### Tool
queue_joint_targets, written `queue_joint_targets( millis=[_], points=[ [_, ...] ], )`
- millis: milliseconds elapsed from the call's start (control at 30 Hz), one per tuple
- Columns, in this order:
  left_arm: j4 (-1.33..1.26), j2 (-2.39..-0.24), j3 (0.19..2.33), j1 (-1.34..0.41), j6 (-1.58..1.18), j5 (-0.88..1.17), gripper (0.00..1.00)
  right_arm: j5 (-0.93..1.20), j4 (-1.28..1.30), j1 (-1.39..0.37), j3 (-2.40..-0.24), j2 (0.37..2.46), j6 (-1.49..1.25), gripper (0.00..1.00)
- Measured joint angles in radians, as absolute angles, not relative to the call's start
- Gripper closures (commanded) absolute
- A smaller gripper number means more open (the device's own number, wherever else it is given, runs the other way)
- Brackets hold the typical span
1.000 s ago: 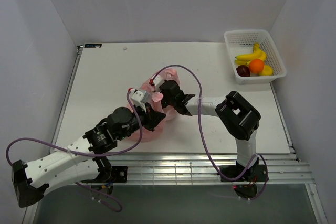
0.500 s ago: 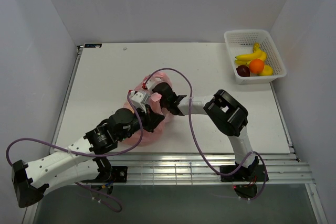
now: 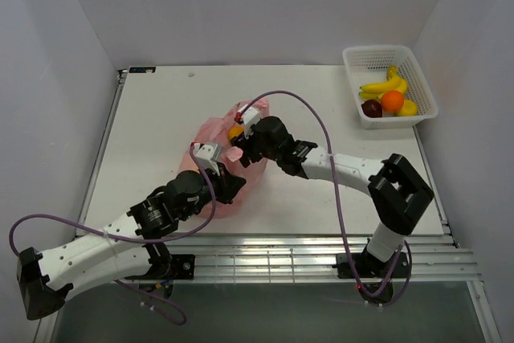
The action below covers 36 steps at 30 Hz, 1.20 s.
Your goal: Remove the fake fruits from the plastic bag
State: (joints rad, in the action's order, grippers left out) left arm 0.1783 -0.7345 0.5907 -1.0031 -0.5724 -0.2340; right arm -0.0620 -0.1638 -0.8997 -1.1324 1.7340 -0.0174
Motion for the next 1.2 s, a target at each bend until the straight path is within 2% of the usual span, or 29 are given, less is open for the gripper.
queue_joint_targets(
  millis=[467,567,667,767,867,900,1067,1133,1167,1200],
  points=[
    [0.175,-0.703,0.554,-1.003,-0.551,-0.244,1.0,-0.156,0.054,-0.87,-1.049,1.271,-0.02,0.92],
    [0.174,-0.703,0.554,-1.003,-0.54,-0.239,1.0,-0.13,0.084,-0.759,-1.049,1.172,-0.024,0.92],
    [0.175,-0.704,0.554,-1.003,-0.533,-0.229,1.0,-0.086,0.099,-0.548,-1.062,1.119,-0.031,0.92],
    [0.175,-0.707,0.554,-1.003,-0.527,-0.219,1.0,-0.056,0.114,-0.334,-1.103,1.149,-0.03,0.92],
    [0.176,-0.717,0.554,-1.003,-0.522,-0.204,1.0,0.01,0.121,-0.151,-1.19,1.279,-0.031,0.92],
    [0.176,-0.722,0.554,-1.003,-0.521,-0.195,1.0,0.031,0.125,-0.101,-1.24,1.351,-0.035,0.88],
    [0.18,-0.749,0.558,-1.003,-0.515,-0.169,1.0,0.013,0.149,0.024,-1.471,1.655,-0.034,0.85],
    [0.18,-0.754,0.558,-1.003,-0.513,-0.157,1.0,-0.027,0.169,0.05,-1.567,1.768,-0.028,0.76],
    [0.18,-0.756,0.558,-1.003,-0.513,-0.151,1.0,-0.045,0.18,0.063,-1.617,1.819,-0.025,0.66],
    [0.18,-0.756,0.558,-1.003,-0.513,-0.146,1.0,-0.061,0.194,0.073,-1.67,1.872,-0.023,0.4]
  ],
)
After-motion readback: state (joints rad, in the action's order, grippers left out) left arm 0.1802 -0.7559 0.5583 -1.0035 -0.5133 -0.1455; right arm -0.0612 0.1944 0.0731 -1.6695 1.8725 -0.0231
